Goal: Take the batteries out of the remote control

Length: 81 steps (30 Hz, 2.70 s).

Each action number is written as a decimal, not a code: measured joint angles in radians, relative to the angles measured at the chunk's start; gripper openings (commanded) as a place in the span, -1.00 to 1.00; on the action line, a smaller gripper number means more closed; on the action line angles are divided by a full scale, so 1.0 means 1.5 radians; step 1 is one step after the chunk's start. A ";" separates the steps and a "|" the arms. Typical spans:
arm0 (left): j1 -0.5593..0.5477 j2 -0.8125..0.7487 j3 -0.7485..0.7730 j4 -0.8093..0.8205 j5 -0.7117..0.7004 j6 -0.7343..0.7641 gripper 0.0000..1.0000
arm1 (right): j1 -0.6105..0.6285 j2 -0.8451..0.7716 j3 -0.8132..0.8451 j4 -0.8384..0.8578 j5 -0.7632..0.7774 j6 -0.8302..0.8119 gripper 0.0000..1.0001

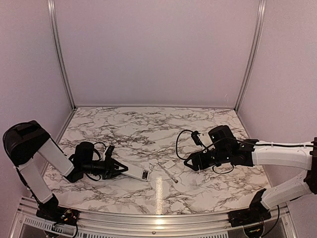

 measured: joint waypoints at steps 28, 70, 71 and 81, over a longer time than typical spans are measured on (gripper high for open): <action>-0.004 -0.120 -0.051 -0.121 -0.091 0.113 0.69 | 0.071 0.064 0.003 0.014 0.087 -0.029 0.28; -0.003 -0.362 0.083 -0.639 -0.343 0.298 0.91 | 0.187 0.298 0.152 -0.083 0.121 -0.097 -0.14; -0.003 -0.361 0.083 -0.639 -0.344 0.299 0.91 | 0.187 0.300 0.152 -0.081 0.121 -0.098 -0.16; -0.003 -0.361 0.083 -0.639 -0.349 0.306 0.89 | 0.204 0.339 0.190 -0.078 0.145 -0.120 -0.41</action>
